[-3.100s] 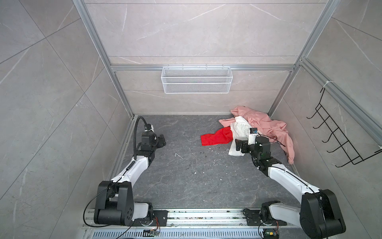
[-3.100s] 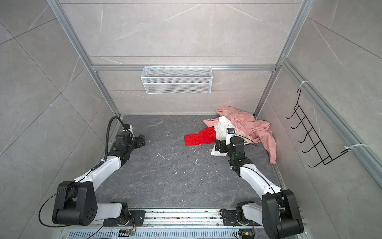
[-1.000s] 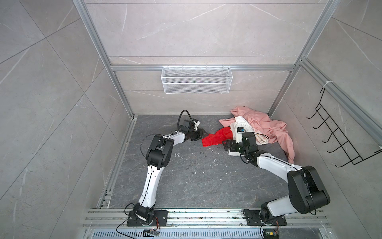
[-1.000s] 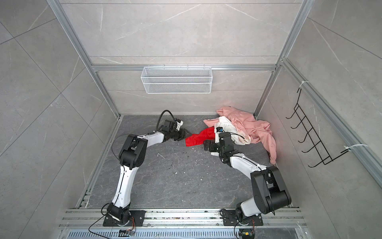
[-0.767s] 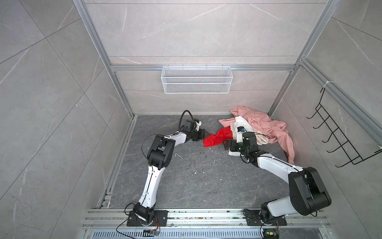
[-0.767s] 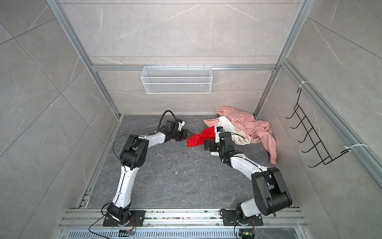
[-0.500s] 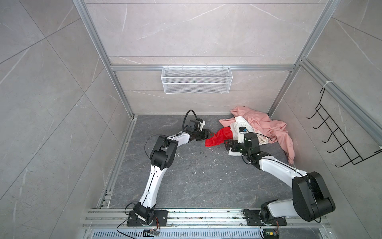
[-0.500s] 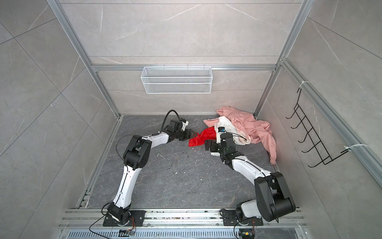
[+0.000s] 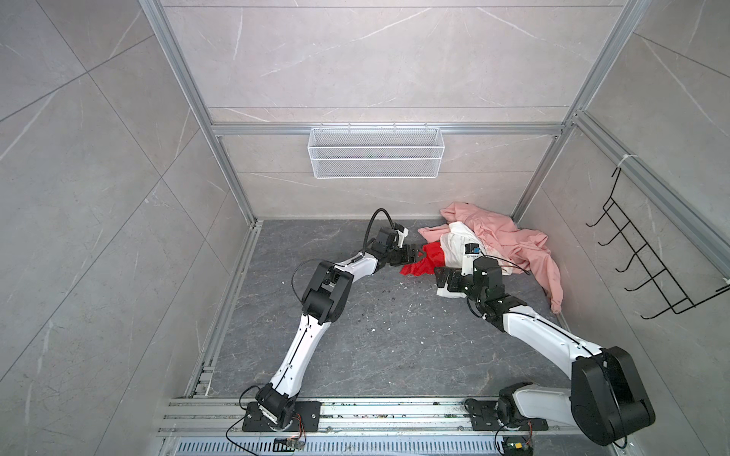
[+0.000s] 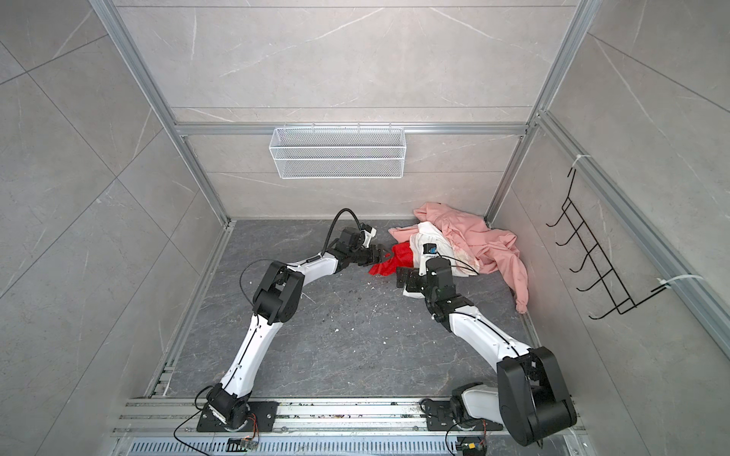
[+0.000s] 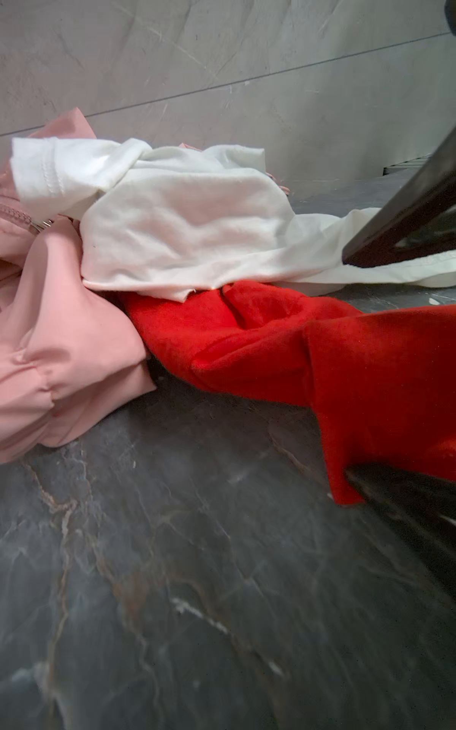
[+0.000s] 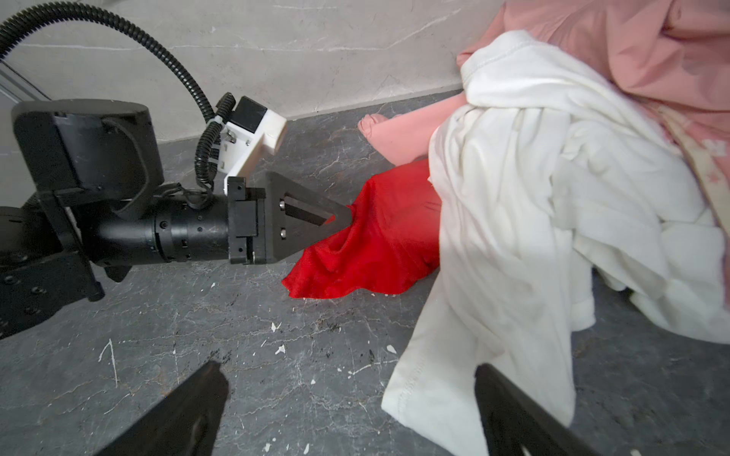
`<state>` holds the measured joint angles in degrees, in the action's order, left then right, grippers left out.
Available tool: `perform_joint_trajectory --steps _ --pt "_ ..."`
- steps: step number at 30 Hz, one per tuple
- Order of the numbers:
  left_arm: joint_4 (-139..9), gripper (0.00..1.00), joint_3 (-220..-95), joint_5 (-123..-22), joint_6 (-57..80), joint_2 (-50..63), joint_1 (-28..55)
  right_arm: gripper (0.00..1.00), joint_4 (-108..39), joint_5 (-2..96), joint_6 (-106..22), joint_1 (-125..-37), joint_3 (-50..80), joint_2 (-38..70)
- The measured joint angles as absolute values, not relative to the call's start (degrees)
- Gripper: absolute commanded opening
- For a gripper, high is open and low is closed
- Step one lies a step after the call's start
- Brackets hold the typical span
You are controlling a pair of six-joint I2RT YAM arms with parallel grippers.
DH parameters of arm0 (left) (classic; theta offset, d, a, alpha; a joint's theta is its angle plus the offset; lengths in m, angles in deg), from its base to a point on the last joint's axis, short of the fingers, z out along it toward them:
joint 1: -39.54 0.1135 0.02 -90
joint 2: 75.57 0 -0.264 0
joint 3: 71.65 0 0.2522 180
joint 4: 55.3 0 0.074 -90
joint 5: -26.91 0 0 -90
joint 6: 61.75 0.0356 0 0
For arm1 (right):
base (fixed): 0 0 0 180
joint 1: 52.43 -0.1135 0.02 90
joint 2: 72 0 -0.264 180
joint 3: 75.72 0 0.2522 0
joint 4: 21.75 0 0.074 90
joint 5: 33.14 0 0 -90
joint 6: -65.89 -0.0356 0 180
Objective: Pick out a specific cloth from the pile
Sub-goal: 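Close the left gripper on the red cloth's edge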
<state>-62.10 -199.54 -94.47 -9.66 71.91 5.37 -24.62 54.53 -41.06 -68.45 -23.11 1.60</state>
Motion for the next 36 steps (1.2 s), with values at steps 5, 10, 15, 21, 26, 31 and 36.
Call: perform_joint_trajectory --steps 5,10,15,21,26,31,36 --pt "-61.0 0.83 -203.9 -94.0 -12.6 74.8 4.8 1.00 -25.0 55.2 -41.1 -68.2 -23.9 0.5" --pt "-59.2 0.84 -207.5 -93.7 -15.6 77.6 4.4 1.00 -25.2 55.4 -41.0 -68.1 -24.2 0.1" --pt "-58.0 0.83 -209.1 -92.7 -17.9 78.9 4.0 1.00 -25.4 55.6 -41.0 -68.0 -24.3 -0.6" --pt "-57.2 0.70 -212.1 -91.3 -19.8 81.1 3.2 1.00 -25.9 55.9 -41.0 -67.8 -24.5 -2.0" --pt "-57.5 0.45 -212.6 -90.0 -20.7 82.0 2.7 1.00 -26.5 56.1 -41.0 -67.8 -24.5 -3.4" --pt "-58.5 0.23 -212.3 -89.7 -21.1 82.3 2.4 1.00 -27.2 56.3 -40.8 -67.8 -24.5 -3.8" --pt "-56.0 0.09 -210.0 -89.9 -21.4 81.6 2.5 1.00 -27.5 56.3 -40.8 -67.8 -24.5 -3.8"
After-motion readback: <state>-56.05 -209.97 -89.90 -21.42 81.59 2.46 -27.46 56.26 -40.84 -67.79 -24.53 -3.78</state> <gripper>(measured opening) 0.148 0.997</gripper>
